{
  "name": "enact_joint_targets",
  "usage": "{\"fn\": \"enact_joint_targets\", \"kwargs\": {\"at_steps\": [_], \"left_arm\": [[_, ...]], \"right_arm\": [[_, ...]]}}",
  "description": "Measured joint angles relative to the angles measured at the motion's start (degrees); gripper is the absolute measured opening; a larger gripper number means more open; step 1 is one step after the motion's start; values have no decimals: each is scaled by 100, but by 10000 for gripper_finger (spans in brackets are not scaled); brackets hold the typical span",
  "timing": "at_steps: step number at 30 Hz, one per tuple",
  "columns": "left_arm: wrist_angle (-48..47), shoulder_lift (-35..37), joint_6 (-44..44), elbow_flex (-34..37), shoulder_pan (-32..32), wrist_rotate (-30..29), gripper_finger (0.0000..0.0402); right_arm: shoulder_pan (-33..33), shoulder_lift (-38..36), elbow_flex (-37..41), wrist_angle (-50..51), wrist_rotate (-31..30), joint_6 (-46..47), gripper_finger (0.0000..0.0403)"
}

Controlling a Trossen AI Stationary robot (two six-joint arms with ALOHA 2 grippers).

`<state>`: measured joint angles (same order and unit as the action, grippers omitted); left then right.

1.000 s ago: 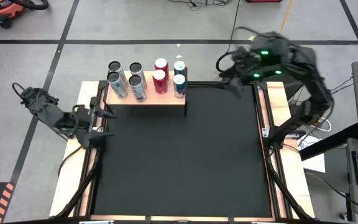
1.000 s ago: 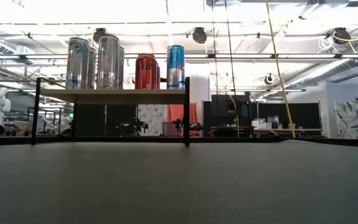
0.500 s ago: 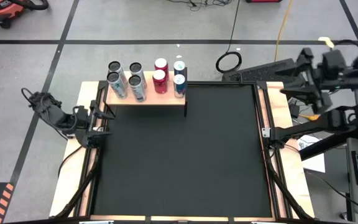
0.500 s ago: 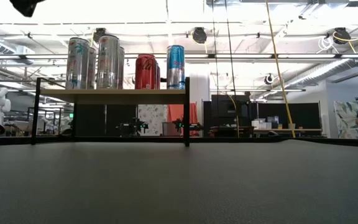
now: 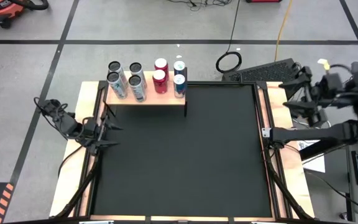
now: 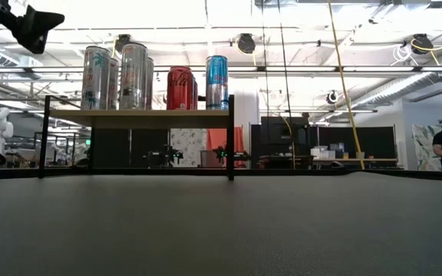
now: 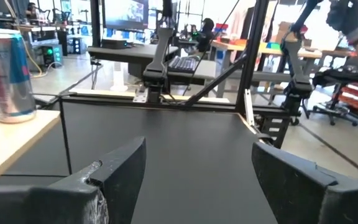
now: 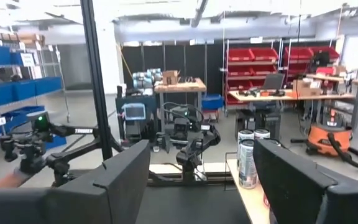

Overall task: Place canned beverage on shelf
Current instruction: Return to Home Position

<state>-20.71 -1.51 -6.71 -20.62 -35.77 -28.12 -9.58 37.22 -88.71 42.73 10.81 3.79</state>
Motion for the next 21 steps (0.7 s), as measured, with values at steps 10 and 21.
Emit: {"fn": "enact_joint_targets", "kwargs": {"at_steps": [10,21], "left_arm": [[715,61,4,550,0,8,295],[972,58,-33,820,0,-8,295]], "right_arm": [[0,-1575,3167,-2372,282,676,270],[0,-1366,4778,-3599,284,1051,270]]}}
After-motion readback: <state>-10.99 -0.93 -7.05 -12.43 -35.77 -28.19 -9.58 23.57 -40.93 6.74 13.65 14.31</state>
